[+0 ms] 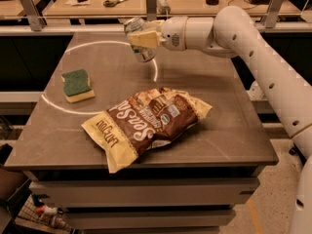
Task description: Place 7up can upright
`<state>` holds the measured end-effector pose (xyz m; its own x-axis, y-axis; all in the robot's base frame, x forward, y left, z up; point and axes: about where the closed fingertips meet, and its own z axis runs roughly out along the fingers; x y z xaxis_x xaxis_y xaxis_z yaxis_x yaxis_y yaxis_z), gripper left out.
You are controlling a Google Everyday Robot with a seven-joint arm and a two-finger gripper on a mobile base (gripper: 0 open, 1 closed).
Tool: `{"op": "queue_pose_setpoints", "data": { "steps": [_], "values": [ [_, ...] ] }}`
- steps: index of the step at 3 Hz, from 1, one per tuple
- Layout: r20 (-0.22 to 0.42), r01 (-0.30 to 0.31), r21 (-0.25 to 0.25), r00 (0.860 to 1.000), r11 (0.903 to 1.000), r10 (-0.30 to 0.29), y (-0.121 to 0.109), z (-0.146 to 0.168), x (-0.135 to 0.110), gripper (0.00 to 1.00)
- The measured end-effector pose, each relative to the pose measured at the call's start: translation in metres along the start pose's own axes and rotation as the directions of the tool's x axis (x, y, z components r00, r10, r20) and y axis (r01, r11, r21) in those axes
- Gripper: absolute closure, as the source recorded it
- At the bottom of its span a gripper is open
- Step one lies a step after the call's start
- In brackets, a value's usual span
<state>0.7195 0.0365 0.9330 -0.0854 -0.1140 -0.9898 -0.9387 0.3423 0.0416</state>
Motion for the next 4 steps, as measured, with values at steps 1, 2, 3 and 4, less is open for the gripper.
{"op": "queue_pose_setpoints", "data": {
  "steps": [1,2,3,4],
  "values": [
    [0.009,-0.009,-0.014,1.0,0.9999,0.009,0.0,0.004,0.005,1.0],
    [0.03,-0.014,-0.029,0.999,0.9995,0.015,0.002,0.009,0.01,1.0],
    [0.04,-0.027,-0.031,0.999,0.9991,0.028,0.004,0.013,0.015,1.0],
    [0.039,-0.043,-0.018,0.998,0.9989,0.044,0.004,0.016,0.019,1.0]
  ]
}}
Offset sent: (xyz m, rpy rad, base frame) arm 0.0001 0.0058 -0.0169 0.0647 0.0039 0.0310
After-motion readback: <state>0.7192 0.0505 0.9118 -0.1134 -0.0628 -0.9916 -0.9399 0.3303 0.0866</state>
